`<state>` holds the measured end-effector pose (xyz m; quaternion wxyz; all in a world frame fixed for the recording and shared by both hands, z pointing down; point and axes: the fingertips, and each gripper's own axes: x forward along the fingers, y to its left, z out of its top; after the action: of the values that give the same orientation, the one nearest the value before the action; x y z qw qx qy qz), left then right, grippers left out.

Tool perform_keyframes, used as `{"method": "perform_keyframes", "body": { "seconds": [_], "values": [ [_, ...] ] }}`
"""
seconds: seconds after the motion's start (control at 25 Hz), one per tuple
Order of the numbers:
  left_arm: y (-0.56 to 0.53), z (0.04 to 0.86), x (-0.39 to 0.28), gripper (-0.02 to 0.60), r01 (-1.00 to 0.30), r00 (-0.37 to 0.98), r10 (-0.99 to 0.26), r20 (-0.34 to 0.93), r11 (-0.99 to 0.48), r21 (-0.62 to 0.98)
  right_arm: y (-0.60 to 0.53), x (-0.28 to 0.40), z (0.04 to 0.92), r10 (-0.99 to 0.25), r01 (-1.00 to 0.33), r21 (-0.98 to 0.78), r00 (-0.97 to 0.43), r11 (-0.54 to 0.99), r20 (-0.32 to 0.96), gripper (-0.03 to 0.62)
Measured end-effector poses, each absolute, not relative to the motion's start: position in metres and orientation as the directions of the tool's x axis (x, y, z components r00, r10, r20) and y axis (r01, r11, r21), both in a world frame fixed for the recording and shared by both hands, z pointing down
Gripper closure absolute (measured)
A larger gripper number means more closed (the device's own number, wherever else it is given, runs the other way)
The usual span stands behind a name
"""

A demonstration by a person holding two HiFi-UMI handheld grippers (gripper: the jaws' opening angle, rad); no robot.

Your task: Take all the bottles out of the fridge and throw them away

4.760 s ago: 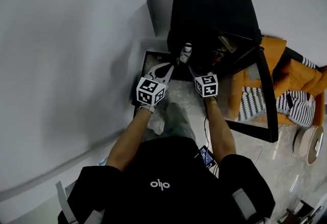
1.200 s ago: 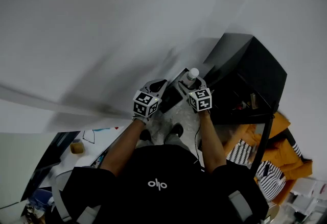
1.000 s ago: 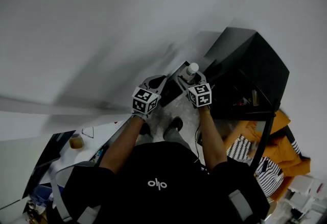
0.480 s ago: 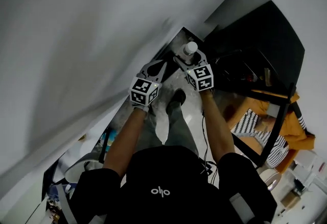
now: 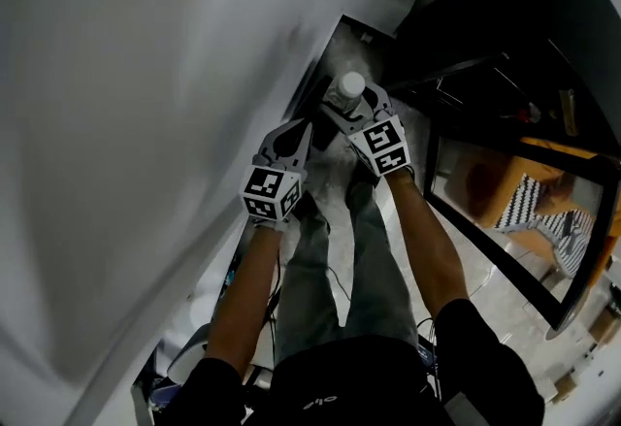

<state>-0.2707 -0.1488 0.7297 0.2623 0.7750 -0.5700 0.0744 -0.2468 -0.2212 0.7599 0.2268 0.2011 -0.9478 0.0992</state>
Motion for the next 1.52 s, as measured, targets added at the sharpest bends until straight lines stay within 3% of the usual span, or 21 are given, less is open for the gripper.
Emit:
{"method": "perform_keyframes", "body": {
  "seconds": [0.4, 0.68, 1.0, 1.36, 1.52],
  "values": [
    [-0.134, 0.848, -0.252, 0.58, -0.913, 0.37, -0.795, 0.481, -0.215, 0.348, -0.204, -0.224, 0.891, -0.336, -0.466, -0.144, -0.788, 0.873, 0.516, 0.267],
    [-0.124, 0.879, -0.246, 0.58, -0.912, 0.372, -0.778, 0.507, -0.205, 0.355, -0.199, -0.215, 0.948, -0.309, -0.456, -0.138, -0.765, 0.879, 0.565, 0.266],
    [-0.121, 0.88, -0.248, 0.58, -0.916, 0.367, -0.773, 0.518, -0.202, 0.348, -0.212, -0.219, 0.947, -0.332, -0.453, -0.094, -0.765, 0.887, 0.551, 0.256],
    [-0.113, 0.835, -0.244, 0.58, -0.911, 0.383, -0.78, 0.495, -0.227, 0.345, -0.175, -0.171, 0.902, -0.395, -0.546, -0.139, -0.737, 0.826, 0.549, 0.26],
    [-0.095, 0.792, -0.238, 0.58, -0.904, 0.399, -0.775, 0.491, -0.244, 0.35, -0.15, -0.145, 0.849, -0.449, -0.616, -0.176, -0.714, 0.768, 0.537, 0.362]
  ]
}}
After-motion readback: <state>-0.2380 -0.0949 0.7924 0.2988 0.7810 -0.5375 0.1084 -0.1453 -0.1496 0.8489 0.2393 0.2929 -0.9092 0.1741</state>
